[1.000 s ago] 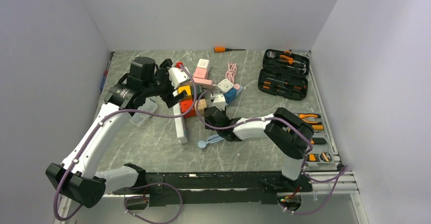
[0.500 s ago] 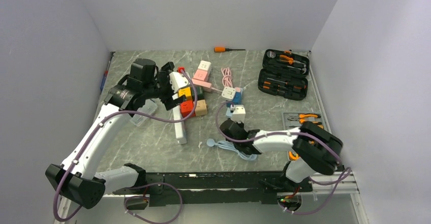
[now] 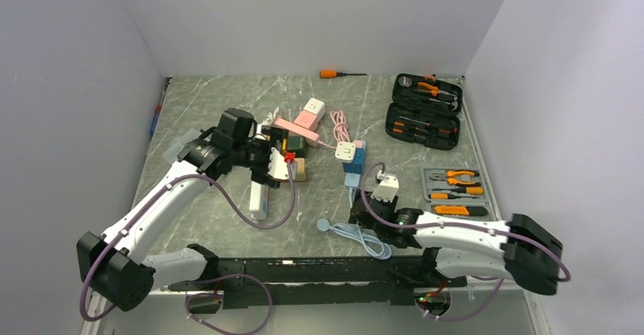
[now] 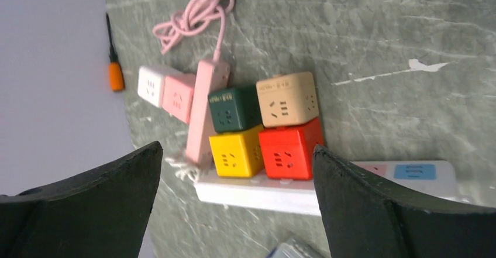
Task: Pull the plug off the socket
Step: Move the socket to the center of the board, then remove the plug from the socket.
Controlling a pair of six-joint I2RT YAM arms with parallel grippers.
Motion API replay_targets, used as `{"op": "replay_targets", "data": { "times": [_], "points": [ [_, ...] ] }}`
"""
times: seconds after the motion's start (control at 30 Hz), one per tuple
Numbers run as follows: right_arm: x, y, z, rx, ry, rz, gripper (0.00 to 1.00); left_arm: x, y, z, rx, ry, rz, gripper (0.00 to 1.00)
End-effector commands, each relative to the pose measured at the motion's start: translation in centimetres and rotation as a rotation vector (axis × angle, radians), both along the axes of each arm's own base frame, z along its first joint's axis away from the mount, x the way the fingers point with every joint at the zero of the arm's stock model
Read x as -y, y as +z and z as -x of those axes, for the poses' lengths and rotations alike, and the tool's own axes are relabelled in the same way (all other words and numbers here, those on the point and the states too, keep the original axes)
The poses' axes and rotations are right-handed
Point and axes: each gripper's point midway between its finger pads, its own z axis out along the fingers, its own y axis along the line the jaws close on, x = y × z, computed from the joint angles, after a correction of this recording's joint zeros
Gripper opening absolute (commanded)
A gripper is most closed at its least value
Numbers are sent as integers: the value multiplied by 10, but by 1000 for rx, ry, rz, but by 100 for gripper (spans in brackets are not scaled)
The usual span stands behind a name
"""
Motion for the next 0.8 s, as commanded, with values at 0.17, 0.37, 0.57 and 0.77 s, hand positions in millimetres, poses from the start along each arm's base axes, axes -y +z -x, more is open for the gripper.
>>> {"op": "replay_targets", "data": {
  "times": [0.17,0.37,0.57,0.77],
  "points": [
    [29,75,-25,212,-194,-329,63,78,4,-6,325,-450,9,99],
    [59,81,-45,186,-236,-288,60,133,4,-9,262,-524,20,99],
    [65,80,-63,135,-236,-280,68,178,2,-18,-70,-413,41,99],
    [78,82,-70,155,-234,-298,68,202,-32,-17,-315,-382,-25,99]
  ]
}}
